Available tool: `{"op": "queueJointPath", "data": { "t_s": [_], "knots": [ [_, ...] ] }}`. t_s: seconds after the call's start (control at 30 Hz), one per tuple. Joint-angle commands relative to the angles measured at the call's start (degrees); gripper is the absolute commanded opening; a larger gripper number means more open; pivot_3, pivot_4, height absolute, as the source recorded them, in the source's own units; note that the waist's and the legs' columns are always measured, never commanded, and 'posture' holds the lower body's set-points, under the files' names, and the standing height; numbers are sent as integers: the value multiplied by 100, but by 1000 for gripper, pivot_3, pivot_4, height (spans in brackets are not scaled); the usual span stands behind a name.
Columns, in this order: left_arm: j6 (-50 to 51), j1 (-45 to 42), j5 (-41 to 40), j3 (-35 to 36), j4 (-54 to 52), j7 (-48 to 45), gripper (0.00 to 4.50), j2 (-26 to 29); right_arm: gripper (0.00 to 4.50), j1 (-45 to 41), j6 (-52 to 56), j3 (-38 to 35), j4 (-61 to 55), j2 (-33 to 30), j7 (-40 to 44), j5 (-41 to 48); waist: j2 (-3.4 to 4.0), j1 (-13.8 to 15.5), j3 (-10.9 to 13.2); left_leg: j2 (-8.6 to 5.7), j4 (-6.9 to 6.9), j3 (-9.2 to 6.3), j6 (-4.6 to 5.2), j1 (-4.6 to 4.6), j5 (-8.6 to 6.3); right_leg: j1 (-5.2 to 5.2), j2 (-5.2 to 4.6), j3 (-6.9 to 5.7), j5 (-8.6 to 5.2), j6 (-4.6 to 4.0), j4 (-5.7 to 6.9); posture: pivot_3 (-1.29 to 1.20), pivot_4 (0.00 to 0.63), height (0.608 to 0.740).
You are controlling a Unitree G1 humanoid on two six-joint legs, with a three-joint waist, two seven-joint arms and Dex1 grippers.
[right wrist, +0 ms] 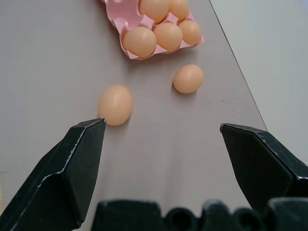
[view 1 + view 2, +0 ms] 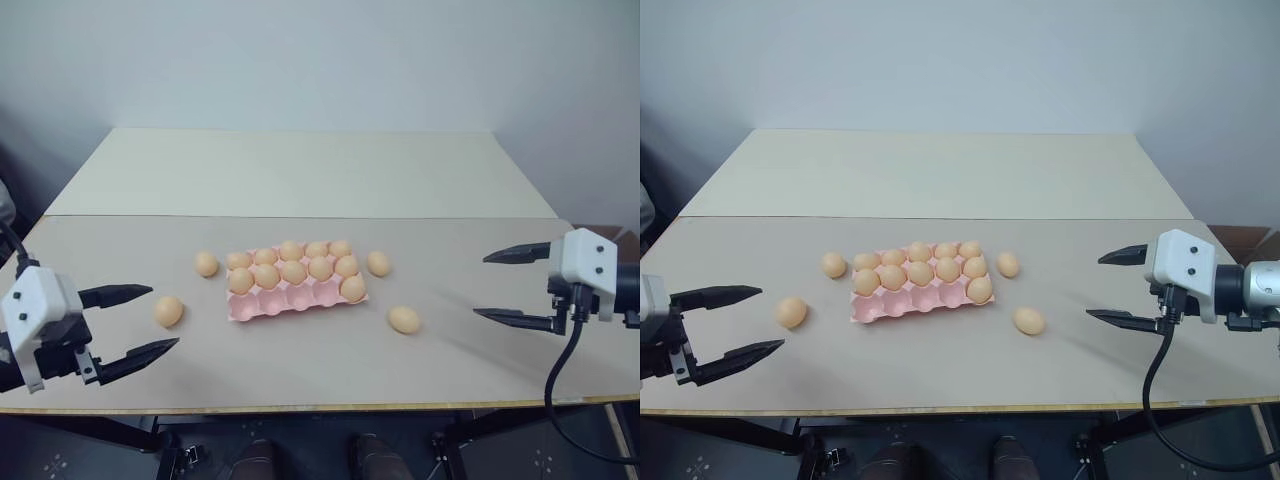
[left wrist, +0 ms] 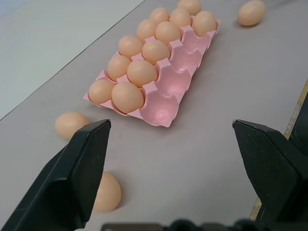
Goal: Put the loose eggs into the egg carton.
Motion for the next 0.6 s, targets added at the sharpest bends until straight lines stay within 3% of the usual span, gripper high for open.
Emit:
{"op": "queueJointPath", "data": {
  "t_s": [0.03,0.6],
  "knots": [
    [32,16,-24,165,-112,49,4391,19,4428,-67,-63,-161,-77,-147,5,20,0,0,0,0,0,0,0,0,0,0,0,0,0,0,0,0,150,740],
    [-526,-10,423,-152,0,35,4391,-103,4428,-108,-30,-176,-94,-120,-70,87,0,1,0,0,0,1,0,0,0,0,0,1,0,0,0,0,150,740]
  ]
}}
